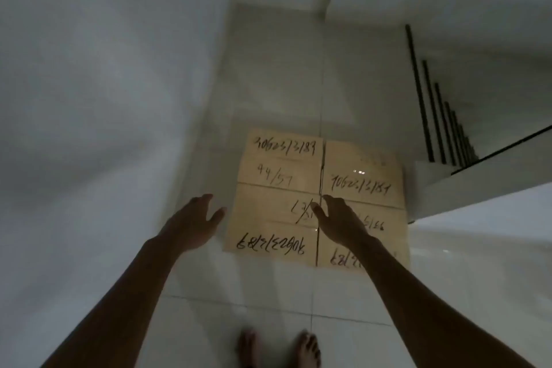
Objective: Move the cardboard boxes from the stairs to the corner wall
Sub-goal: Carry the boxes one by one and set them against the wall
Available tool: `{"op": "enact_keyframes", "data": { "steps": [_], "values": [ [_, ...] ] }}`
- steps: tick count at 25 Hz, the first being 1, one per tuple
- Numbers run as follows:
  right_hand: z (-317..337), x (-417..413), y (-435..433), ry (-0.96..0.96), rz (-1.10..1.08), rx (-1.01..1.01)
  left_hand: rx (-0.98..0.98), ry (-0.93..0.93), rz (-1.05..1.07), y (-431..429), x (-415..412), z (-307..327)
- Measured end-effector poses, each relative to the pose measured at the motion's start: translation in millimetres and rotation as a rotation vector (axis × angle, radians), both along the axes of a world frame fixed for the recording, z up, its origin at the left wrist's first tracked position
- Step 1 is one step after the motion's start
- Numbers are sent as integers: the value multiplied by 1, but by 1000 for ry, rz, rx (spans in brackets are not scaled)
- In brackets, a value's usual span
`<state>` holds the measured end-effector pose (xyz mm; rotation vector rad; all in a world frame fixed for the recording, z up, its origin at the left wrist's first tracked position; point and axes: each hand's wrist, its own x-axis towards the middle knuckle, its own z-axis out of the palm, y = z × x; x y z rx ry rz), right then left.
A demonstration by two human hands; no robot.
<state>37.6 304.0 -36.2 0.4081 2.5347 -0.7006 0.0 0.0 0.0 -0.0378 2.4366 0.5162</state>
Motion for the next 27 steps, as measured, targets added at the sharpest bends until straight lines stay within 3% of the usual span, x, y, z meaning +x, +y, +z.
{"op": "enact_keyframes", "data": {
  "steps": [5, 10, 13, 16, 20, 23, 27],
  "values": [
    [-216, 11, -27, -129, 89, 92, 2, -84, 135, -5, -16, -219],
    [-299, 49, -67, 111, 95, 165, 171, -191, 441, 0, -13, -319],
    [-305, 49, -78, 211, 114, 88, 177, -126, 556, -20, -2, -338],
    [-302, 23, -80, 259, -106, 105, 190, -113, 607, -30, -1, -334],
    [-302, 7, -92, 164, -349, 152, 288, -122, 669, -32, 5, -343],
    [-304, 11, -86, 42, -539, -45, 302, -103, 762, -33, 19, -341],
    [-286, 16, -92, 9, -494, -161, 272, -100, 854, -46, 43, -318]
  ]
}}
